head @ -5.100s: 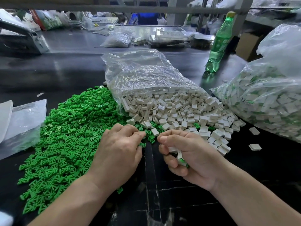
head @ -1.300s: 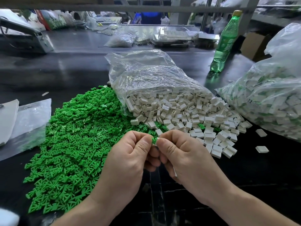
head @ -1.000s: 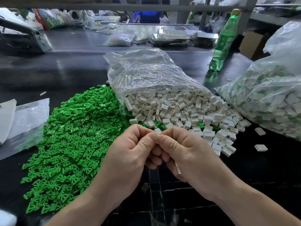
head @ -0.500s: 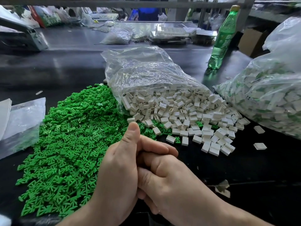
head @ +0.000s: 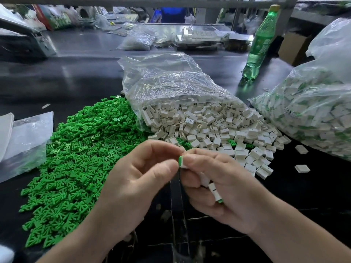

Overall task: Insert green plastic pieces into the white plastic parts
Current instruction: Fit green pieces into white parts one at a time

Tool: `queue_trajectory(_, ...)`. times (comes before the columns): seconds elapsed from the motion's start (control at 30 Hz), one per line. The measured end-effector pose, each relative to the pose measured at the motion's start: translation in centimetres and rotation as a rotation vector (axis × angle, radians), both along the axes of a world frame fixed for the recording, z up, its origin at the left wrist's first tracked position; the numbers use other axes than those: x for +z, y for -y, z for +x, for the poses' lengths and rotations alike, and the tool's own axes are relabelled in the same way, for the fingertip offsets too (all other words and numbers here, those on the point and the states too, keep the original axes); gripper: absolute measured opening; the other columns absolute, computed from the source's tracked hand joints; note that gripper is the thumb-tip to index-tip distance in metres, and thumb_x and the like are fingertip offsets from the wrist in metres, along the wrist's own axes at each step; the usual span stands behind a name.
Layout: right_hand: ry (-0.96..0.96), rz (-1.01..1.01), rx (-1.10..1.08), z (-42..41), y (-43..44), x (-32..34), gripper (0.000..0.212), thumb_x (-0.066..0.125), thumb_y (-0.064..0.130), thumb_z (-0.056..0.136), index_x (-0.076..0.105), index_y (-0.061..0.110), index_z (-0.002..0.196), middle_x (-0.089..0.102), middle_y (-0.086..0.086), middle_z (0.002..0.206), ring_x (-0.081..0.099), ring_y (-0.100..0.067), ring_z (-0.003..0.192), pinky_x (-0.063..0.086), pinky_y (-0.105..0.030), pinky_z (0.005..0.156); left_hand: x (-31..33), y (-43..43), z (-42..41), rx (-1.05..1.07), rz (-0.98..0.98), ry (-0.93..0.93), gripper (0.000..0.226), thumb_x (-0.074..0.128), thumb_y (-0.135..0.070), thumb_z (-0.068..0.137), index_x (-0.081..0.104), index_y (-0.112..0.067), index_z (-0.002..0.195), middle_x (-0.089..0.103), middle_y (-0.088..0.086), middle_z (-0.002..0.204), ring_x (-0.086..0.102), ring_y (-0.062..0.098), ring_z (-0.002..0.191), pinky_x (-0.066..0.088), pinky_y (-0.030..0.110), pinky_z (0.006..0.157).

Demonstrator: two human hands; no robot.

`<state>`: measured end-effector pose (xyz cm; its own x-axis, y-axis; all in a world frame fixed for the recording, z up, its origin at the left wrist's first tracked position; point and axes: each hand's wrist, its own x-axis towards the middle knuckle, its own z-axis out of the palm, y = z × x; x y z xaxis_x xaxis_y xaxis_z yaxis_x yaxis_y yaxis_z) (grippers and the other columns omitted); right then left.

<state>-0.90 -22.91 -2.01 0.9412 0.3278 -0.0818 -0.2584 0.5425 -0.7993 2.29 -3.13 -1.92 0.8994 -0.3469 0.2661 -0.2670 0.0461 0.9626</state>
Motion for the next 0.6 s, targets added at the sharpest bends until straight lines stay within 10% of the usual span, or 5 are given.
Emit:
queue_trajectory(0.3,-0.021,-0.265,0.088,1.0,-1.8,0.6,0.012,0.061,0.023,0.086,0.060,0.016,0.076,0.052,-0.003,0.063,0.036,-0.010,0.039,0.020,-0.016,0.036,0.9,0.2,-0.5,0.212,0.470,0.514,0.016,0.060,-0.027,0.080,0.070,-0.024,0.092,0.067,-0.016,0.087,0.064,0.000,0.085,0.042,0.003,0.074)
queue_trajectory(0.6,-0.072,-0.505,0.063,0.9,-2.3,1.0,0.018,0.058,0.015,0.098,0.059,0.011,0.081,0.053,-0.003,0.062,0.035,-0.013,0.042,0.023,-0.017,0.035,1.0,-0.6,0.1,0.195,0.751,0.761,0.017,0.060,-0.025,0.080,0.073,-0.016,0.086,0.069,-0.008,0.083,0.063,0.013,0.073,0.051,0.036,0.068)
